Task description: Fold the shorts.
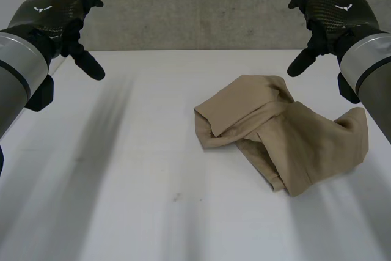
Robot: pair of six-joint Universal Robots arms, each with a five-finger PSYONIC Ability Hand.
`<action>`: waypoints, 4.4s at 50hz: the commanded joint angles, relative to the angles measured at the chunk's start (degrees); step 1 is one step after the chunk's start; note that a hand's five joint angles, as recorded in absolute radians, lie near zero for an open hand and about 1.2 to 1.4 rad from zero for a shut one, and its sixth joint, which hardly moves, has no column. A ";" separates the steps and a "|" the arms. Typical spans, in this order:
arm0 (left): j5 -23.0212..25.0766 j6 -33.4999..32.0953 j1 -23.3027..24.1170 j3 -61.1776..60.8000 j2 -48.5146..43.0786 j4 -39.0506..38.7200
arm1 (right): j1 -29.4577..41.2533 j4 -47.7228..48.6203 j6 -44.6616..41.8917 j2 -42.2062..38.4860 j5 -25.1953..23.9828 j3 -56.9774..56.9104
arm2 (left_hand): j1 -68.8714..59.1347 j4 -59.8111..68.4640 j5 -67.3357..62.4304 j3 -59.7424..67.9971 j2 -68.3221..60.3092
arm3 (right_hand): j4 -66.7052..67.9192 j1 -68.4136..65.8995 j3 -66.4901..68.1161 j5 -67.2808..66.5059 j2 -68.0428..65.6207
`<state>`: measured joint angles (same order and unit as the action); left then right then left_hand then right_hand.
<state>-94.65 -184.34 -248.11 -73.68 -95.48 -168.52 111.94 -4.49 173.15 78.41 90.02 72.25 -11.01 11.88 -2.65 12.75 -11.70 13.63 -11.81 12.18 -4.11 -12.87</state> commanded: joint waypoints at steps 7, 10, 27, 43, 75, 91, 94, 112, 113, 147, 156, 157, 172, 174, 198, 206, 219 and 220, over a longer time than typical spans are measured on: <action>0.08 0.12 0.44 -1.12 0.64 -0.23 | -1.55 0.01 -2.54 -0.28 -1.16 -0.18 | 1.01 -1.88 2.65 -2.75 1.70 | -3.63 1.81 -2.18 4.11 2.87; 0.26 -0.06 0.87 -1.82 0.64 -0.40 | -1.55 -0.78 -10.17 -1.24 -3.79 0.00 | 1.01 -1.88 2.65 -2.75 1.70 | -3.63 1.81 -2.18 4.11 2.87; 0.35 -0.23 1.75 -2.79 -0.41 -0.76 | -14.55 -13.79 -41.84 -13.36 -9.07 -1.23 | 1.01 -1.88 2.65 -2.75 1.70 | -3.63 1.81 -2.18 4.11 2.87; 0.35 -0.41 1.76 -2.79 -1.56 -0.93 | -11.50 -19.77 -37.28 -19.70 -12.41 -3.25 | 1.01 -1.88 2.65 -2.75 1.70 | 66.37 -68.19 67.82 -65.89 -67.13; 0.00 -0.58 -0.27 -1.73 -0.85 -3.66 | 28.07 2.03 7.56 -27.53 -9.87 -16.18 | 1.01 -1.88 2.65 -2.75 1.70 | -3.01 1.19 -1.56 3.49 2.25; 0.00 -0.85 1.49 -9.63 -0.06 -3.22 | 12.61 -5.09 -3.86 -9.95 -8.37 2.08 | 1.01 -1.88 2.65 -2.75 1.70 | -0.01 -1.81 1.43 0.49 -0.75; 0.00 -0.93 2.19 -13.58 0.46 -3.65 | 10.76 -4.83 -4.31 -9.24 -8.19 6.49 | 0.96 -1.84 2.61 -2.70 1.66 | -0.18 -1.64 1.27 0.66 -0.58; 0.35 -8.76 2.55 -23.79 -4.19 -8.22 | 9.70 3.26 20.99 -10.82 -8.98 22.41 | -16.84 15.96 -15.20 15.10 -16.15 | -0.52 -1.31 0.93 1.00 -0.24; 0.35 -8.93 2.55 -24.06 -4.19 -8.83 | 9.79 3.44 22.31 -11.43 -8.90 22.23 | -21.53 20.66 -19.89 19.79 -20.84 | -0.52 -1.31 0.93 1.00 -0.24; 1.05 -9.02 0.17 -25.82 -0.24 -12.36 | 7.41 23.21 -24.51 -32.87 2.71 -27.50 | -60.94 60.07 -59.30 59.20 -60.25 | 31.82 -33.64 33.26 -31.33 -32.58; 1.05 -8.93 0.70 -26.61 -4.18 -12.62 | 8.20 20.23 -25.32 -31.23 3.41 -21.46 | -48.50 47.63 -46.86 46.76 -47.81 | -3.63 1.81 -2.18 4.11 2.87; 0.96 -8.93 0.70 -26.52 -4.45 -12.62 | 8.20 19.96 -24.70 -28.52 3.41 -17.88 | -47.49 46.62 -45.85 45.75 -46.80 | -3.63 1.81 -2.18 4.11 2.87; 0.79 -9.55 -0.62 -27.13 -3.41 -12.44 | 9.34 6.80 -13.39 -12.06 -3.69 12.11 | -0.38 -0.49 1.26 -1.36 0.31 | -3.63 1.81 -2.18 4.11 2.87; 0.79 -9.55 -1.40 -27.31 -1.39 -12.44 | 9.78 4.85 -9.43 -12.05 -6.33 13.70 | -0.21 -0.66 1.43 -1.53 0.48 | -3.63 1.81 -2.18 4.11 2.87; 1.05 -1.29 -7.74 -28.89 8.20 -10.16 | 14.80 17.76 -0.35 -22.69 -7.84 18.19 | 0.46 -1.33 2.10 -2.20 1.15 | 22.86 -24.69 24.31 -22.38 -23.62; 1.05 -1.29 -7.83 -29.60 8.11 -10.16 | 14.97 18.55 -3.78 -25.06 -7.40 16.79 | 0.46 -1.33 2.10 -2.20 1.15 | 25.04 -26.86 26.49 -24.56 -25.80; 1.05 -1.29 -8.35 -30.12 8.11 -10.16 | 15.06 18.64 -3.87 -27.52 -5.73 12.04 | 0.46 -1.33 2.10 -2.20 1.15 | 40.35 -42.18 41.80 -39.87 -41.11; 1.05 -1.29 -8.27 -30.12 8.11 -10.16 | 15.06 18.64 -3.87 -27.52 -5.56 11.69 | 0.46 -1.33 2.10 -2.20 1.15 | 40.86 -42.68 42.31 -40.38 -41.62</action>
<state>-93.60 -185.63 -256.18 -103.65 -87.37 -178.68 127.00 14.16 169.25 51.17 83.27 85.96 -13.14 12.45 -2.86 13.45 -12.25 45.19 -37.73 45.26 -31.21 -45.35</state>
